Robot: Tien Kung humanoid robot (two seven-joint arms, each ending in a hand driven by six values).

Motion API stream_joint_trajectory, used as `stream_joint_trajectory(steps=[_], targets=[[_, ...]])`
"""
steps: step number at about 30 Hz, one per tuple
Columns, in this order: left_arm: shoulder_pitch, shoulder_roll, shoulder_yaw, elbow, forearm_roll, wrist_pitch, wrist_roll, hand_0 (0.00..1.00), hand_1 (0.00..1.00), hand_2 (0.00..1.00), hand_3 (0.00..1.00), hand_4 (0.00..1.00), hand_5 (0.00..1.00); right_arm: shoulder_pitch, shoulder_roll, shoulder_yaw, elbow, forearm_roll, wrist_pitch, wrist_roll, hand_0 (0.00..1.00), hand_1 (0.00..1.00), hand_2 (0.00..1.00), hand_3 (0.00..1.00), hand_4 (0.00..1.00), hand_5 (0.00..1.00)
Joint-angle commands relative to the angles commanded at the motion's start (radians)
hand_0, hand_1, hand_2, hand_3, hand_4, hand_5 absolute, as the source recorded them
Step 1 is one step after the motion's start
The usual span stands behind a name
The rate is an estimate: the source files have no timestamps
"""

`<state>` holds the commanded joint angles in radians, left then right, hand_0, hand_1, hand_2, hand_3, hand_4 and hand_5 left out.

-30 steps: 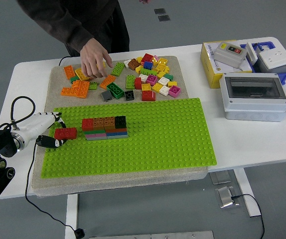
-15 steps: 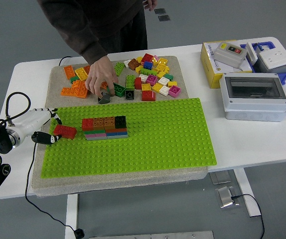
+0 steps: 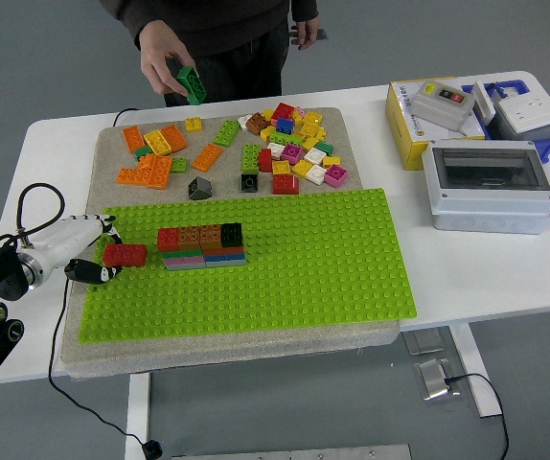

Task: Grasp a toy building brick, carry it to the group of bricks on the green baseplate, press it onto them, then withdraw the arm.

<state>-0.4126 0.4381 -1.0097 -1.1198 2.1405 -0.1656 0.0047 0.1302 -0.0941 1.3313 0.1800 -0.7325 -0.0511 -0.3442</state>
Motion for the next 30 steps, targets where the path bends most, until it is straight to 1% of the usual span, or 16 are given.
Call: stream_joint_trajectory(steps=[8,9,14,15,26,27,30], targets=[[-0.001,-0.003,0.005,0.003,-0.017,0.004,-0.007,0.998,0.998,0.998,0.641,0.688,0.266,0.000,-0.001,0.001,0.000,-0.001,-0.001,0.001,0.625,0.596,0.701,0.771,0.645,0.998],[-0.001,-0.003,0.006,0.004,-0.019,0.005,-0.008,0.998,0.998,0.998,0.605,0.676,0.256,0.000,-0.001,0.001,0.000,-0.001,-0.001,0.001,0.625,0.596,0.701,0.772,0.645,0.998],[0.000,-0.005,0.006,0.005,-0.027,0.008,-0.012,0.998,0.998,0.998,0.605,0.676,0.256,-0.001,0.000,0.002,0.000,-0.002,0.000,0.000,0.625,0.596,0.701,0.772,0.645,0.998],[-0.001,-0.005,0.006,0.005,-0.029,0.008,-0.013,0.998,0.998,0.998,0.600,0.655,0.247,0.000,0.000,0.002,0.000,-0.003,0.000,0.000,0.625,0.597,0.701,0.773,0.645,0.998],[-0.001,-0.009,0.008,0.009,-0.036,0.008,-0.015,0.998,0.998,0.998,0.599,0.655,0.249,0.000,0.000,0.006,0.000,-0.003,0.001,0.000,0.625,0.597,0.700,0.772,0.645,0.998],[-0.001,-0.009,0.008,0.009,-0.036,0.008,-0.016,0.998,0.998,0.998,0.594,0.613,0.216,0.000,0.000,0.006,0.000,-0.004,0.001,0.000,0.625,0.597,0.700,0.772,0.646,0.998],[-0.001,-0.009,0.005,0.010,-0.036,0.009,-0.018,0.998,0.998,0.998,0.594,0.613,0.216,0.000,0.000,0.006,0.000,-0.004,0.002,0.000,0.625,0.597,0.700,0.772,0.646,0.998]])
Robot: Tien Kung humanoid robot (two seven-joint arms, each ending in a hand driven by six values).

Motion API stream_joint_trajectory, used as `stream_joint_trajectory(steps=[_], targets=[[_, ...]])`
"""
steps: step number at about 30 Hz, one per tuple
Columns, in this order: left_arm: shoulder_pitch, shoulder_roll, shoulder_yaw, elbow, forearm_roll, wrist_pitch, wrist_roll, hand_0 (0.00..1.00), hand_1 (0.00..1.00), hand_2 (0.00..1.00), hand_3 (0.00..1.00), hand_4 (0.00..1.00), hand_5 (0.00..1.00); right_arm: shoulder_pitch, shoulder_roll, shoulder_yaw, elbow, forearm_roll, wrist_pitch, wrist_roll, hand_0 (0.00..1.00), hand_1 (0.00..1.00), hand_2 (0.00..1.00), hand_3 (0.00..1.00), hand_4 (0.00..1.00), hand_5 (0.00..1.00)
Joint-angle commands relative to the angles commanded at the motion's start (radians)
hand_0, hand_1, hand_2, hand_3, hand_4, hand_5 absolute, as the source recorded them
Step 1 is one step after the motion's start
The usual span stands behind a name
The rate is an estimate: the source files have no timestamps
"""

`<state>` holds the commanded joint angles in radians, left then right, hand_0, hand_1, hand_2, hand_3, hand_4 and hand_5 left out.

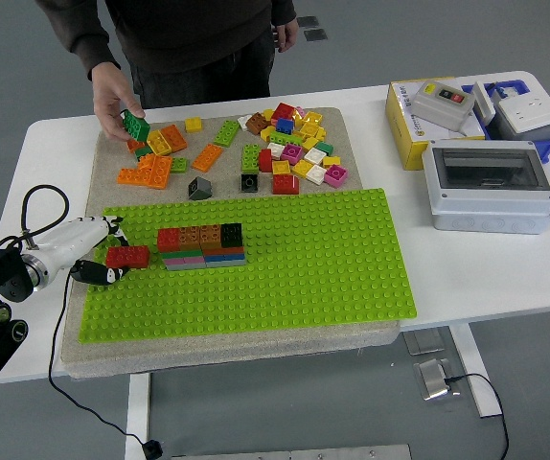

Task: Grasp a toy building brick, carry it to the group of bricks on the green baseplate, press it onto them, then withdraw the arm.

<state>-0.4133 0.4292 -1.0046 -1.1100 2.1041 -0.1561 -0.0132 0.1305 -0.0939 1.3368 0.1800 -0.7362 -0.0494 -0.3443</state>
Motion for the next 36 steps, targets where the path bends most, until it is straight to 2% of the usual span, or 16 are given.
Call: stream_joint_trajectory(steps=[8,14,19,24,28,33,36], targets=[[0.004,0.009,-0.030,0.004,-0.007,0.000,-0.004,0.998,0.998,0.998,0.588,0.595,0.201,0.000,0.000,-0.001,0.000,-0.001,0.000,-0.001,0.625,0.597,0.700,0.773,0.646,0.998],[0.010,0.030,-0.079,-0.006,-0.029,-0.003,-0.007,0.998,0.998,0.998,0.587,0.608,0.210,-0.001,-0.001,0.000,0.000,-0.003,0.000,-0.002,0.626,0.597,0.701,0.773,0.645,0.998],[0.012,0.060,-0.123,-0.013,-0.043,-0.008,-0.007,0.998,0.998,0.998,0.587,0.605,0.213,-0.002,-0.002,0.002,0.000,-0.006,-0.001,-0.002,0.625,0.597,0.700,0.773,0.645,0.998],[0.010,0.102,-0.155,-0.030,-0.076,-0.020,-0.003,0.998,0.998,0.998,0.589,0.605,0.212,-0.002,-0.005,0.006,0.000,-0.007,-0.003,-0.001,0.625,0.597,0.700,0.773,0.646,0.998],[0.009,0.136,-0.164,-0.069,-0.121,-0.033,0.006,0.998,0.998,0.994,0.588,0.599,0.204,-0.003,-0.009,0.012,0.000,-0.008,-0.004,0.001,0.625,0.597,0.696,0.774,0.646,0.998],[0.013,0.178,-0.135,-0.182,-0.175,-0.056,0.031,0.998,0.998,0.986,0.590,0.580,0.188,-0.006,-0.016,0.026,0.000,-0.012,-0.007,0.005,0.625,0.597,0.692,0.773,0.646,0.998],[0.006,0.185,-0.105,-0.262,-0.173,-0.085,0.071,0.998,0.998,0.986,0.590,0.580,0.188,-0.008,-0.018,0.035,0.000,-0.017,-0.008,0.006,0.625,0.597,0.692,0.773,0.646,0.998]])
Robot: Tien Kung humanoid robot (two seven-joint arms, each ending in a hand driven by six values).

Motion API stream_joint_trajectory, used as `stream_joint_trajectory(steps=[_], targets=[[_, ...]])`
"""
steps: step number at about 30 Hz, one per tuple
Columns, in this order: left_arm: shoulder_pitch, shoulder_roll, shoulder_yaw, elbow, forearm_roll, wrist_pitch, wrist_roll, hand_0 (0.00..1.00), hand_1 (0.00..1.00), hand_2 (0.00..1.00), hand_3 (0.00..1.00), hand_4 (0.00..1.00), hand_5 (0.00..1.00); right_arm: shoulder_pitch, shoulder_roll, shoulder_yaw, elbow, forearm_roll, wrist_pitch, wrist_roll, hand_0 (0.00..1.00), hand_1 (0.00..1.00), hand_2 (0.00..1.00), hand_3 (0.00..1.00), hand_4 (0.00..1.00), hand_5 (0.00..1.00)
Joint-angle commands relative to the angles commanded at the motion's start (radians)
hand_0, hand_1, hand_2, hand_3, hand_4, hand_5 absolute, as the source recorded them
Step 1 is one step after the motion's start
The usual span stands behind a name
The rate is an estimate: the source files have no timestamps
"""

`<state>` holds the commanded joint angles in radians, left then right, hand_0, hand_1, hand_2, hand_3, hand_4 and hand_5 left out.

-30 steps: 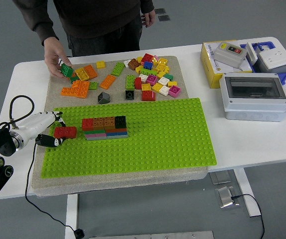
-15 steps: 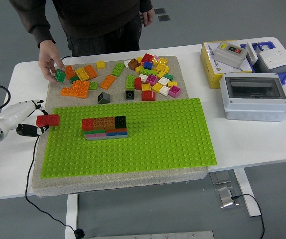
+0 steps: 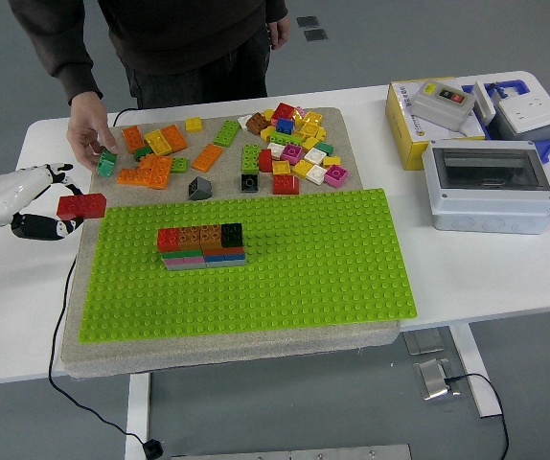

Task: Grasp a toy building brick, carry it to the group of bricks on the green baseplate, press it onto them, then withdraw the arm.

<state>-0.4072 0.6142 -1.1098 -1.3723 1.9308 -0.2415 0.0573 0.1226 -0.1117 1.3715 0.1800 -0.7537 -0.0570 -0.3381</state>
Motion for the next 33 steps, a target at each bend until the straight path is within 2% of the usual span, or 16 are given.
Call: stream_joint_trajectory(steps=[3,6,10,11,12,15,16,20,23,27,28,32,33], targets=[[-0.012,-0.009,0.025,-0.077,0.009,-0.035,0.044,0.998,0.998,0.984,0.590,0.582,0.188,-0.001,-0.001,0.009,0.000,-0.009,-0.001,0.001,0.625,0.597,0.692,0.774,0.646,0.998],[-0.029,-0.050,0.032,-0.146,0.024,-0.072,0.094,0.998,0.998,0.984,0.590,0.582,0.188,-0.004,-0.003,0.016,0.000,-0.012,-0.002,0.002,0.625,0.597,0.692,0.774,0.646,0.998],[-0.053,-0.137,0.013,-0.195,0.062,-0.107,0.159,0.998,0.994,0.977,0.593,0.580,0.192,-0.005,-0.003,0.023,0.000,-0.019,-0.002,0.004,0.626,0.597,0.687,0.774,0.645,0.998],[-0.058,-0.158,0.010,-0.198,0.071,-0.114,0.174,0.998,0.994,0.977,0.593,0.580,0.192,-0.005,-0.003,0.023,0.000,-0.020,-0.002,0.004,0.626,0.597,0.687,0.774,0.645,0.998],[-0.063,-0.191,0.009,-0.199,0.085,-0.122,0.196,0.998,0.994,0.977,0.593,0.580,0.192,-0.005,-0.002,0.023,0.000,-0.021,-0.002,0.004,0.626,0.597,0.687,0.774,0.645,0.998],[-0.071,-0.252,0.018,-0.198,0.106,-0.131,0.231,0.998,0.994,0.977,0.593,0.580,0.192,-0.005,-0.002,0.021,0.000,-0.021,-0.003,0.005,0.626,0.597,0.687,0.774,0.645,0.998],[-0.074,-0.283,0.027,-0.197,0.115,-0.133,0.247,0.998,0.976,0.941,0.592,0.587,0.208,-0.005,-0.002,0.020,0.000,-0.020,-0.003,0.005,0.626,0.597,0.687,0.774,0.646,0.998],[-0.074,-0.350,0.053,-0.196,0.130,-0.143,0.301,0.998,0.976,0.941,0.592,0.587,0.208,-0.005,-0.003,0.013,0.000,-0.013,-0.004,0.008,0.626,0.597,0.687,0.774,0.646,0.998],[-0.072,-0.370,0.060,-0.195,0.141,-0.143,0.336,0.992,0.949,0.920,0.589,0.596,0.224,-0.006,-0.003,0.009,0.000,-0.009,-0.006,0.009,0.627,0.597,0.686,0.774,0.646,0.998],[-0.078,-0.377,0.060,-0.190,0.153,-0.140,0.365,0.990,0.933,0.909,0.584,0.602,0.247,-0.006,-0.002,0.006,0.000,-0.010,-0.007,0.009,0.627,0.597,0.686,0.774,0.646,0.998],[-0.090,-0.381,0.053,-0.172,0.168,-0.138,0.389,0.990,0.933,0.909,0.584,0.602,0.247,-0.008,-0.001,0.008,0.000,-0.016,-0.007,0.008,0.627,0.597,0.686,0.774,0.646,0.998],[-0.094,-0.384,0.053,-0.163,0.173,-0.141,0.399,0.990,0.933,0.909,0.584,0.602,0.247,-0.010,0.000,0.010,0.000,-0.020,-0.007,0.008,0.627,0.597,0.686,0.774,0.646,0.998],[-0.096,-0.385,0.053,-0.158,0.175,-0.143,0.406,0.982,0.924,0.896,0.576,0.622,0.293,-0.011,0.001,0.011,0.000,-0.022,-0.006,0.008,0.627,0.597,0.687,0.774,0.646,0.998]])
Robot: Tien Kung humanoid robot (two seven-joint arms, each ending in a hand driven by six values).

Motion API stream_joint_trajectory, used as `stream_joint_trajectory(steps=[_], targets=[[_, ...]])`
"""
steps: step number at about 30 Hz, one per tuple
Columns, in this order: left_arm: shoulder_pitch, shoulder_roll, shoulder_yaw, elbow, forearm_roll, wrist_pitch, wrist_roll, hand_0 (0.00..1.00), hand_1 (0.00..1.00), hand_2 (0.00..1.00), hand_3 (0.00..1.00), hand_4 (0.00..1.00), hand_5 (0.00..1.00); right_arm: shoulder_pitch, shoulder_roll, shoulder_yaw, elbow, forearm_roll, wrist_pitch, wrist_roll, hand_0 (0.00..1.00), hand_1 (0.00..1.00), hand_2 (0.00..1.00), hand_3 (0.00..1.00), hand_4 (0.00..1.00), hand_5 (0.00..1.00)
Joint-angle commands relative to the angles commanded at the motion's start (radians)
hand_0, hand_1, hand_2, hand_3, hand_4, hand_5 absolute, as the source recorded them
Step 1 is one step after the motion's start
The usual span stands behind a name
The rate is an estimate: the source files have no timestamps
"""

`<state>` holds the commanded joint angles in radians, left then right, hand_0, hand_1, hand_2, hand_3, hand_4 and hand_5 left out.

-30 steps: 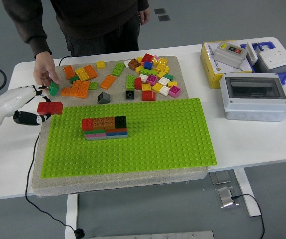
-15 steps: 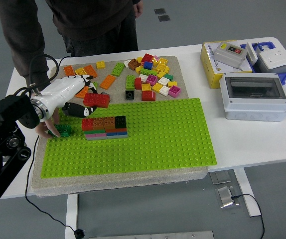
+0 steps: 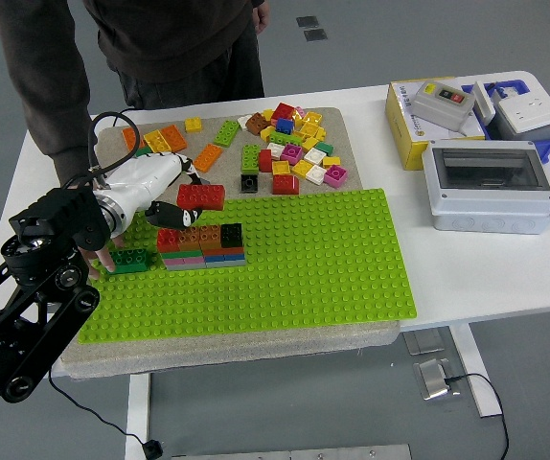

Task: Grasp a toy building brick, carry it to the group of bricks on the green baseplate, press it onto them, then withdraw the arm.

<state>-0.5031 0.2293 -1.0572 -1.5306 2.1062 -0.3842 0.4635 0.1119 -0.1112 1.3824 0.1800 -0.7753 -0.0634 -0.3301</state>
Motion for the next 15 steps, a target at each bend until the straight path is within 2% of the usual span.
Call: stream_joint_trajectory(steps=[6,7,8,10,11,12,15], targets=[[0.007,-0.001,-0.002,0.006,0.013,-0.024,0.054,0.982,0.924,0.896,0.576,0.622,0.293,-0.005,-0.002,0.005,0.000,-0.004,0.001,0.002,0.627,0.597,0.687,0.774,0.646,0.998],[0.011,0.001,-0.003,0.003,0.015,-0.030,0.064,0.977,0.910,0.875,0.564,0.651,0.355,-0.005,-0.003,0.005,0.000,-0.004,0.001,0.003,0.627,0.597,0.687,0.775,0.646,0.998],[0.014,0.003,-0.004,-0.001,0.017,-0.035,0.072,0.977,0.910,0.875,0.564,0.651,0.355,-0.006,-0.004,0.005,0.000,-0.004,0.001,0.003,0.627,0.597,0.687,0.775,0.646,0.998],[0.021,0.013,-0.006,-0.013,0.015,-0.043,0.083,0.977,0.910,0.875,0.564,0.651,0.355,-0.007,-0.005,0.005,0.000,-0.004,0.001,0.004,0.627,0.597,0.687,0.775,0.646,0.998],[0.022,0.025,-0.003,-0.026,0.009,-0.049,0.090,0.977,0.910,0.875,0.564,0.651,0.355,-0.007,-0.006,0.006,0.000,-0.004,0.001,0.005,0.627,0.597,0.687,0.775,0.646,0.998],[0.022,0.033,0.000,-0.034,0.004,-0.053,0.094,0.964,0.897,0.861,0.556,0.656,0.400,-0.007,-0.006,0.006,0.000,-0.005,0.001,0.005,0.628,0.597,0.686,0.775,0.648,0.998],[0.019,0.058,0.007,-0.064,-0.013,-0.059,0.103,0.964,0.897,0.861,0.556,0.656,0.400,-0.008,-0.007,0.011,0.000,-0.010,0.002,0.006,0.628,0.597,0.686,0.775,0.648,0.998]])
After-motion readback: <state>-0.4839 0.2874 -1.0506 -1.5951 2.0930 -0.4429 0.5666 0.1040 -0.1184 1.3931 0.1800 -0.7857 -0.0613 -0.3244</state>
